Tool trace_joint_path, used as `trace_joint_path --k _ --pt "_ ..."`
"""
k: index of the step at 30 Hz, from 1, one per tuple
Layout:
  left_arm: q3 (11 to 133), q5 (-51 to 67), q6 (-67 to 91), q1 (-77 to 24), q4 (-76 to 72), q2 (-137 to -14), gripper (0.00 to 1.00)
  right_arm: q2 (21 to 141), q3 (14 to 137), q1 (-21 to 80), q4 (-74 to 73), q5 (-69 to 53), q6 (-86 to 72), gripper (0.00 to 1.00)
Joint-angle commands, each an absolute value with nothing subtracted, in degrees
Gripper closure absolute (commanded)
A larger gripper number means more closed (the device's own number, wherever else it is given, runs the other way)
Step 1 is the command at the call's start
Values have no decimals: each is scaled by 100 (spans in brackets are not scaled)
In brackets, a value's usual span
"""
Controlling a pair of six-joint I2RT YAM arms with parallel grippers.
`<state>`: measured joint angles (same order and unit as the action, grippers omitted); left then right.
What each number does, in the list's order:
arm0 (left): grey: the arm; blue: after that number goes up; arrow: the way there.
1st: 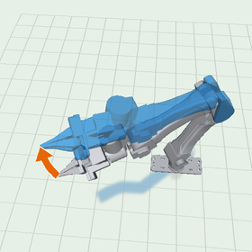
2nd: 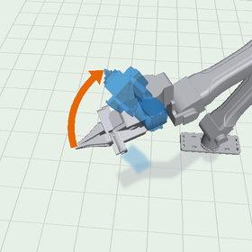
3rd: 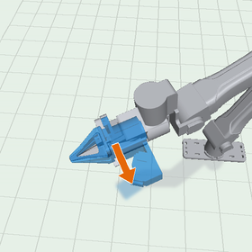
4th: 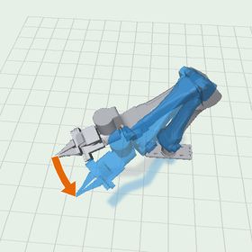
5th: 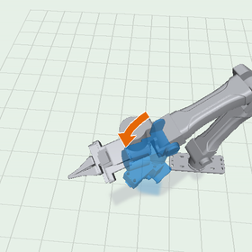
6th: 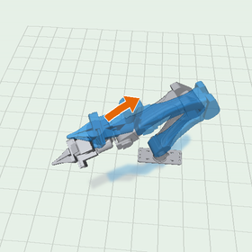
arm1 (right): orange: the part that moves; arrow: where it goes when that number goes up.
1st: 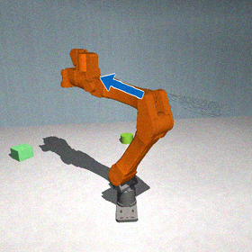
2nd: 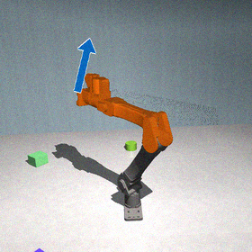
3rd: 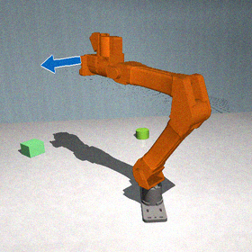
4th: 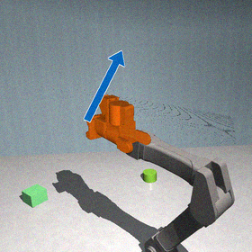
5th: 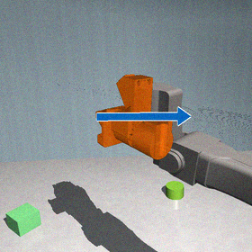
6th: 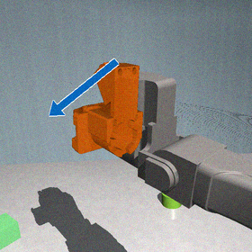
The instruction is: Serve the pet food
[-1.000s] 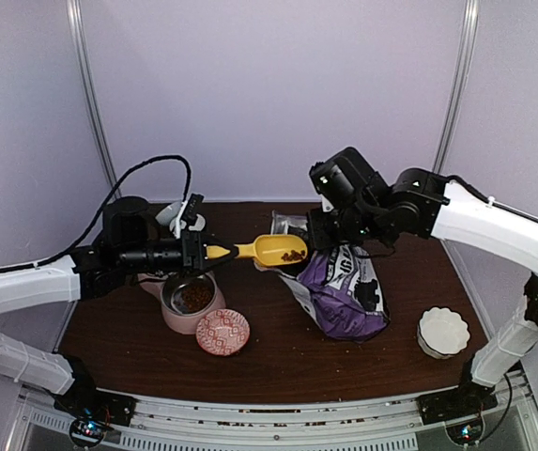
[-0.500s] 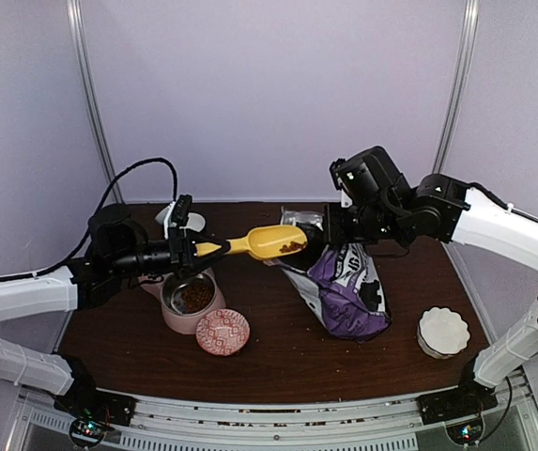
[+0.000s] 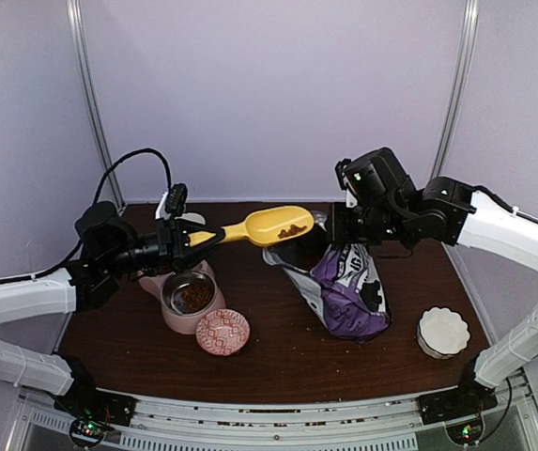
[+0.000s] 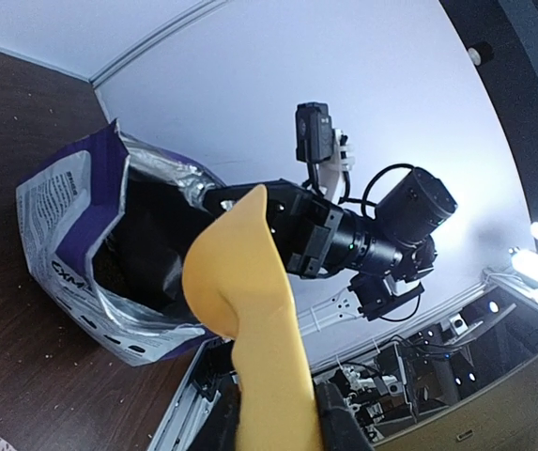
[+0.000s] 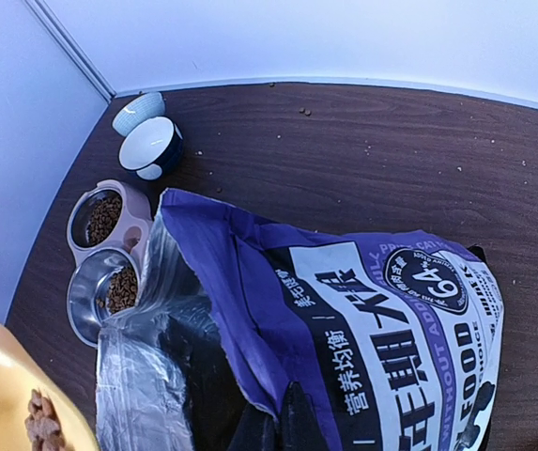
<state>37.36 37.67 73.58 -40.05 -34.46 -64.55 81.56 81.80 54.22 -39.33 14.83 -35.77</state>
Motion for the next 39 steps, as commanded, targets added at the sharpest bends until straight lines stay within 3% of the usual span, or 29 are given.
trace_joint_path --k 1,7,15,39 --pt "3561 3479 7346 -3751 -3344 -6017 100 7882 8083 5392 -3828 1579 -3673 100" --pt "3013 3378 7141 -2699 -1896 -5062 100 7832 8033 5354 -3828 1571 -3660 100" --pt "2907 3594 5684 -1225 1128 -3899 100 7821 7990 5302 -3789 1530 -3648 100" --pt "3908 2247 4010 -1047 3889 -3763 100 7902 7977 5223 -3763 1414 -3623 100"
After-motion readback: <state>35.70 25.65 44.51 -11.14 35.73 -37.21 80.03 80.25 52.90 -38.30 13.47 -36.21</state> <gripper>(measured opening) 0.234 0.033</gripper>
